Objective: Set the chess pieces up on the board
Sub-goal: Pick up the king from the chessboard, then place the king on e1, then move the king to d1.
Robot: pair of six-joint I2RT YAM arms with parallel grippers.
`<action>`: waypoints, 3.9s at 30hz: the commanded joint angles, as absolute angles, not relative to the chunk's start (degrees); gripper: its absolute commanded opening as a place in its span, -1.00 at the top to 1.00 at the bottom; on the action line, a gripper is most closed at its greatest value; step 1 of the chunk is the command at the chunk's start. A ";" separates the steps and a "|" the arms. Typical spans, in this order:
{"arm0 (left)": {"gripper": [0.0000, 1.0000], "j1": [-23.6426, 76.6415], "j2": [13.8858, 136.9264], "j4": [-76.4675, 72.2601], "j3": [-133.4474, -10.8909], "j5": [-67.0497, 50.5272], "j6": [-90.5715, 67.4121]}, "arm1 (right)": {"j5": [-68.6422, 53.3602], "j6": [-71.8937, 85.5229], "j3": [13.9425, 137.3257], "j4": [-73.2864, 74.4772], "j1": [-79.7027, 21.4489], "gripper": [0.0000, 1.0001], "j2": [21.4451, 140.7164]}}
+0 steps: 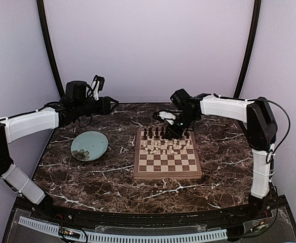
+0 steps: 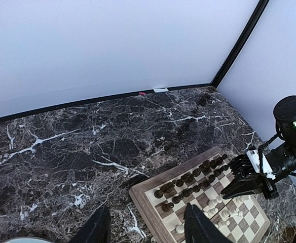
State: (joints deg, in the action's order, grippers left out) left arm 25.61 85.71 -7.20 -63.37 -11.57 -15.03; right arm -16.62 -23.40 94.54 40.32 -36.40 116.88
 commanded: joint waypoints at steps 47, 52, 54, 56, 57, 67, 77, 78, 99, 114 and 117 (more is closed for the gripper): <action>-0.09 27.29 70.40 -7.17 -50.43 3.16 -8.08 | -12.66 -28.90 69.16 36.77 -46.22 1.00 90.64; -0.10 27.14 69.84 -7.02 -50.72 2.33 -7.33 | -12.65 -29.34 69.41 36.40 -48.33 1.00 92.41; -0.10 26.97 69.53 -7.02 -50.65 2.21 -7.16 | -12.61 -29.56 69.50 36.41 -48.95 1.00 93.18; -0.11 26.96 69.41 -7.11 -50.63 1.70 -7.10 | -12.65 -29.68 69.68 36.39 -49.42 1.00 93.90; -0.12 26.91 69.47 -7.11 -50.67 1.51 -7.14 | -12.75 -29.77 69.72 36.39 -49.56 1.00 94.26; -0.12 26.85 69.83 -6.68 -51.11 0.46 -7.08 | -12.30 -29.71 68.53 34.88 -49.83 0.97 95.96; -0.12 26.81 69.76 -6.59 -51.13 0.39 -6.95 | -11.93 -29.00 66.95 33.95 -49.83 0.66 96.51; -0.12 26.81 69.82 -6.59 -51.19 0.30 -6.95 | -12.26 -28.59 67.16 34.18 -49.83 0.53 96.32; -0.14 26.55 69.58 -6.28 -51.59 -2.01 -7.43 | -23.89 -23.38 70.29 37.60 -42.63 0.09 94.77; -0.14 26.54 69.42 -5.98 -51.76 -2.50 -7.38 | -15.21 -24.05 69.24 36.06 -46.37 0.37 98.92; -0.14 26.50 69.35 -5.93 -51.81 -2.59 -7.38 | -15.36 -24.16 69.30 36.12 -46.44 0.56 99.20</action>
